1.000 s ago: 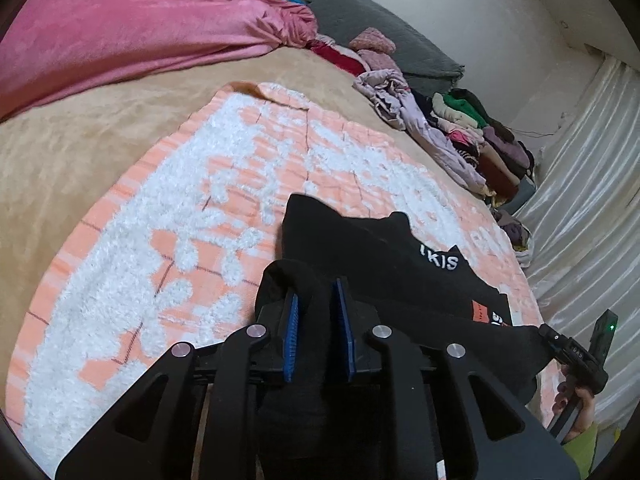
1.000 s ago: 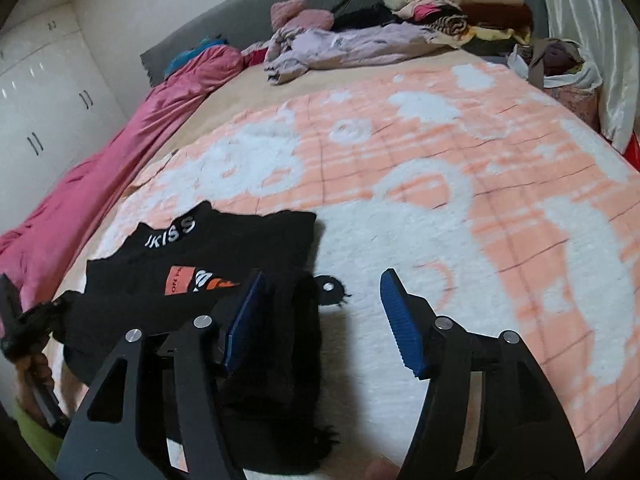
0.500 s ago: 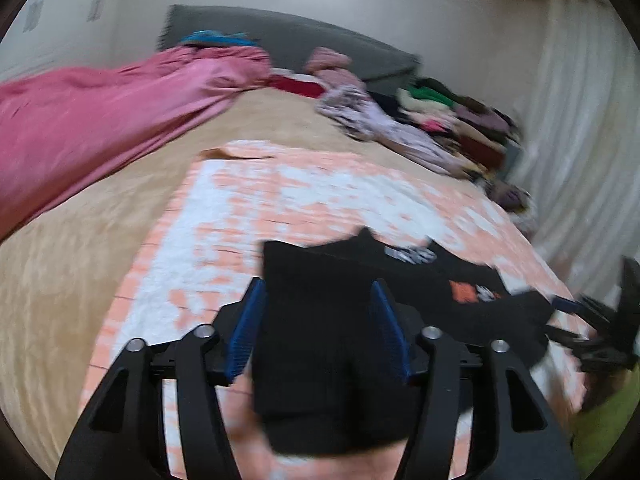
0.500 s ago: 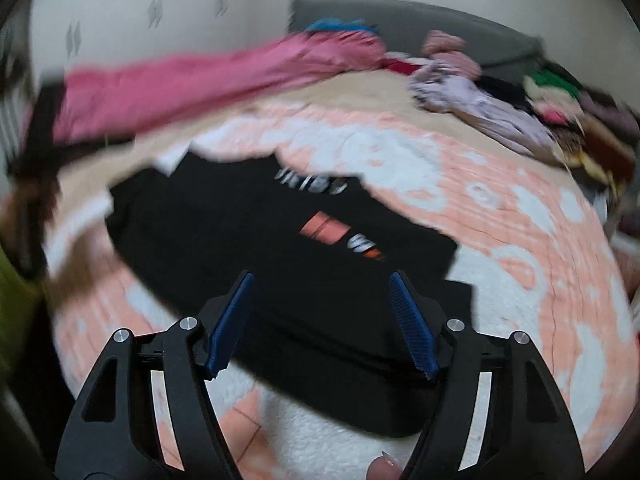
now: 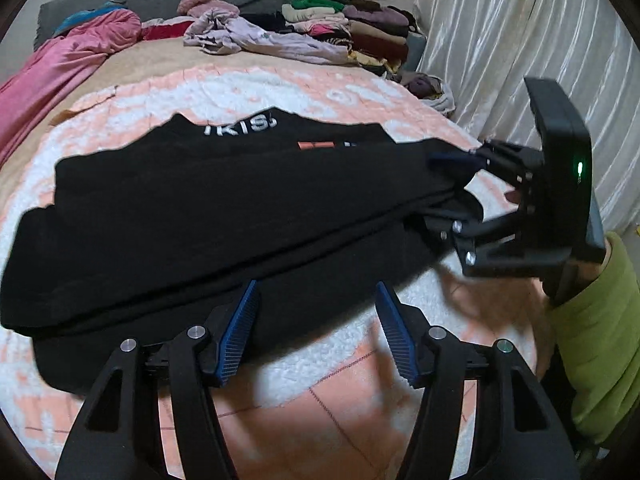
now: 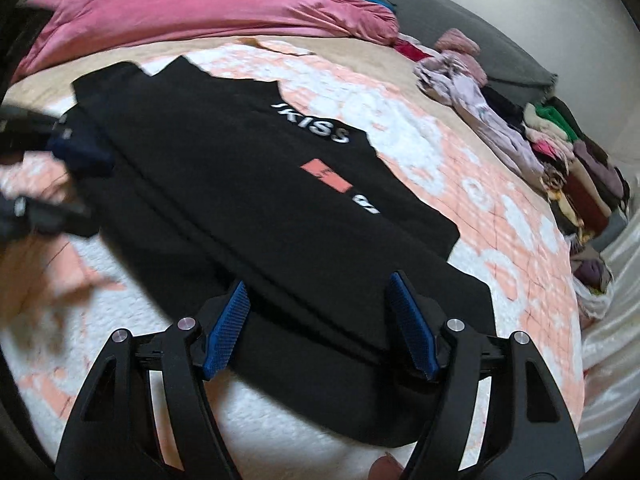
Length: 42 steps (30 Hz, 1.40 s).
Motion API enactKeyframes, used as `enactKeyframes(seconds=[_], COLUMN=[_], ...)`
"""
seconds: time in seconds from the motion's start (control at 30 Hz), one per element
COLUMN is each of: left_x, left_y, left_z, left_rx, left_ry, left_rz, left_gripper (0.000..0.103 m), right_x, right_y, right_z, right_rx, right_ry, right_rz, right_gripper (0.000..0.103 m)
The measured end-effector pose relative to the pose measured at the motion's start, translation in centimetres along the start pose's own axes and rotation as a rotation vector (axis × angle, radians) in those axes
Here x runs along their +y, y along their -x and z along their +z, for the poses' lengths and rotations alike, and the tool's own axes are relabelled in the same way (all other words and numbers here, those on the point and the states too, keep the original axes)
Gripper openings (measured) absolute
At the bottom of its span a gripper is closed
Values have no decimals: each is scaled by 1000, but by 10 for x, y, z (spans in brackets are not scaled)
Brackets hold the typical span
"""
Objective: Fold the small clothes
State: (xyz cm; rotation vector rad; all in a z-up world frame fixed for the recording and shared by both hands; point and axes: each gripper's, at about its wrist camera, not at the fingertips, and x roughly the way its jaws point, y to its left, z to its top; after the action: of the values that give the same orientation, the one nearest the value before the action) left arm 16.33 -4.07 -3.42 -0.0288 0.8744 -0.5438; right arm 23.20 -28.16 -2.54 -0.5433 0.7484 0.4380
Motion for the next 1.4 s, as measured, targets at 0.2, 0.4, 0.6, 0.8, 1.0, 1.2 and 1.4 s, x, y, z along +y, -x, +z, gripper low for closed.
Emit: enactKeyframes(seconds=[0.2,0.4,0.6,0.8,1.0,1.2,1.4], left_x=[7,-4,-13,-22,-11,19,36], left_y=[-5,5,7,7,-12,-16,-14], left_z=[1,6,5,7,17,33,50], left_rx=[-20,-61,-42,-43,-10,-27,-59], left_ry=[-4,-32,-56,-89,-76,-34,-65], left_rz=[16,-3,-67,-152,-109,-39,49], left_gripper=[58,58,58,59,60,60,60], right_x=[-15,-30,-41,-50,-68,-83,-94], right_y=[0,-4,-15,-25,-38,-37,-40], right_z=[5,14,22,32,33,34,37], right_rx=[-35,-51,-38,-48,-39,-51,-57], right_ry=[-81,-162,-222,-273,-352,-393,-413], right_rz=[5,18,63,65,65,54,28], right_gripper=[62,62,22,14,25,35,44])
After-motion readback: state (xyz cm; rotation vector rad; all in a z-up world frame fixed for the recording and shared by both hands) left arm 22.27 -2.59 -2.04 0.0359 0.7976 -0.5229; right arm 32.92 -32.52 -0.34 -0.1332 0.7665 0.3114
